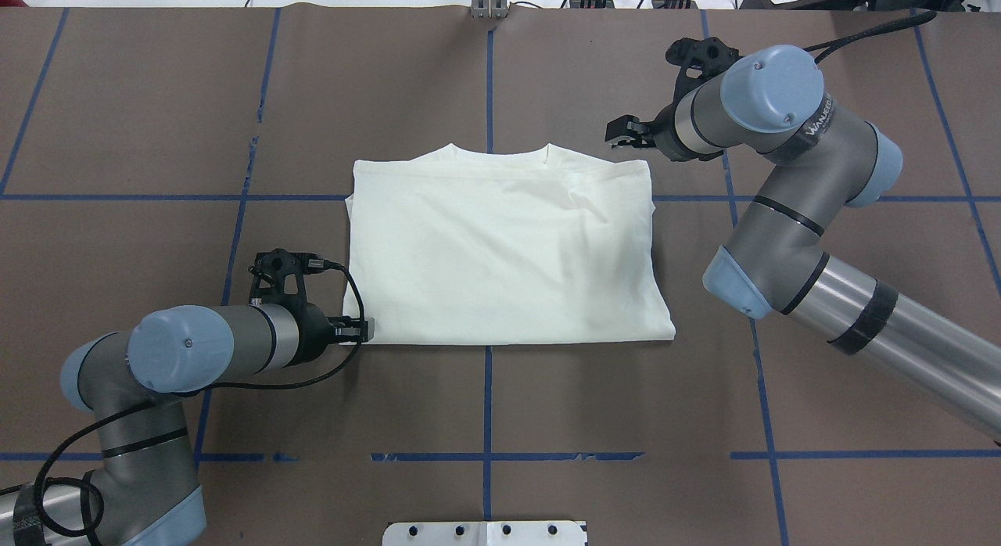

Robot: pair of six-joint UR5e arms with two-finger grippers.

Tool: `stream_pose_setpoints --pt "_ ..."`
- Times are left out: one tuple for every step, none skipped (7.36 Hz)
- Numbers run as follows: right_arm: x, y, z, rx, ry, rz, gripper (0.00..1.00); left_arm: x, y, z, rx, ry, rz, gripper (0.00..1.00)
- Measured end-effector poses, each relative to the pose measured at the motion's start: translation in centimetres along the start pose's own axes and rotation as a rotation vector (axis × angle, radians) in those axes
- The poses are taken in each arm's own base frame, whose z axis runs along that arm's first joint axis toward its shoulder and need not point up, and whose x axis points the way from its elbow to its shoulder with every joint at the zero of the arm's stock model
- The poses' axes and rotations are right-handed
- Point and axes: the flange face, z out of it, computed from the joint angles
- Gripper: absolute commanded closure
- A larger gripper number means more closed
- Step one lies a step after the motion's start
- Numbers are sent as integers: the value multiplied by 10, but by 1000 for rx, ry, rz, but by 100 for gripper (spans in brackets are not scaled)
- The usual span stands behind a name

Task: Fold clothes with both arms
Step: 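Lower the left gripper and grasp the folded shirt's side edge, then drag the folded shirt farther from the robot with the left gripper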

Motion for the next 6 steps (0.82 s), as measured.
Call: stream_pose_setpoints --pt "0 0 0 0 0 1 0 -3 1 -1 -1 -5 -1 100" --pt "0 0 0 0 1 2 0 -8 1 -3 -1 -12 3 100" --pt "0 0 1 -1 1 3 0 -13 0 -8 1 -25 28 100" --pt "0 0 1 -1 2 3 0 -22 -10 -13 12 -48 74 100" --pt "1 1 2 -2 3 2 0 -37 -35 -18 42 -88 126 100" --pt "1 1 3 -2 4 1 0 -59 -75 -19 85 -147 177 100"
